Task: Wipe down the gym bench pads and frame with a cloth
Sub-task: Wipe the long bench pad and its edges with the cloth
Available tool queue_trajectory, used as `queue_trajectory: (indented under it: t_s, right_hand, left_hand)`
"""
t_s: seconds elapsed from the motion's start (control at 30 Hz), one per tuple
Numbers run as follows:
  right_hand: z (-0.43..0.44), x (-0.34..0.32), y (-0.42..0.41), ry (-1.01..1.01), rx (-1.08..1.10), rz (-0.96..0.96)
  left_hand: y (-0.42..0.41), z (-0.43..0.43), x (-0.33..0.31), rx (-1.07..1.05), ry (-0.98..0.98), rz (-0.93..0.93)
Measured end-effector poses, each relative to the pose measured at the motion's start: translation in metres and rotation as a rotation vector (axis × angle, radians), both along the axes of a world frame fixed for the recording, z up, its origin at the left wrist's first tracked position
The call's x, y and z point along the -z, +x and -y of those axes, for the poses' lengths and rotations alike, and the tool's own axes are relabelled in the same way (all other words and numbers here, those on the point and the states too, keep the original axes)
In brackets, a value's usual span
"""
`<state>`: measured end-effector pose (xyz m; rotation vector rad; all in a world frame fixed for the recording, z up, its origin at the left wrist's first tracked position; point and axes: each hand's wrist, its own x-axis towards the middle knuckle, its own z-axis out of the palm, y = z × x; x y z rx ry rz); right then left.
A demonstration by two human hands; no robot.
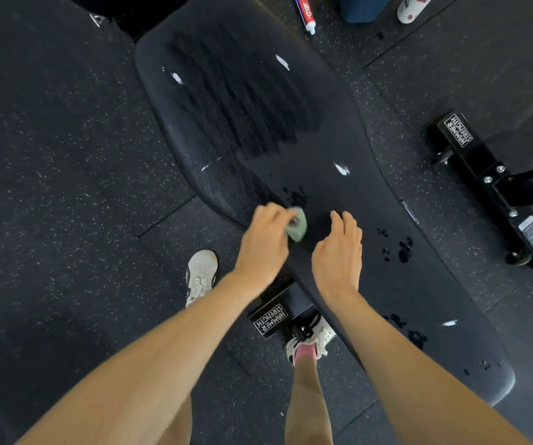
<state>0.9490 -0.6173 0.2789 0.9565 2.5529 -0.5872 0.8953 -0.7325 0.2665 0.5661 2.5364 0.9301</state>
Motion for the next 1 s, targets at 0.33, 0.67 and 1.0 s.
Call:
queue_trajectory:
  t_s: [0.33, 0.67, 1.0]
  right_hand:
    - [0.000, 0.004, -0.020, -0.034, 0.028, -0.025]
    - [-0.021, 0.006, -0.013, 0.065, -0.006, -0.010]
    - [-0.033, 0.009, -0.010, 0.089, 0.043, 0.012]
  left_hand:
    - [-0.096, -0.012, 0.008, -0.491, -0.216, -0.053]
    - [-0.020, -0.034, 0.010, 0.084, -0.027, 0.135]
    - [-0.124, -0.030, 0.012, -0.403, -0.190, -0.054]
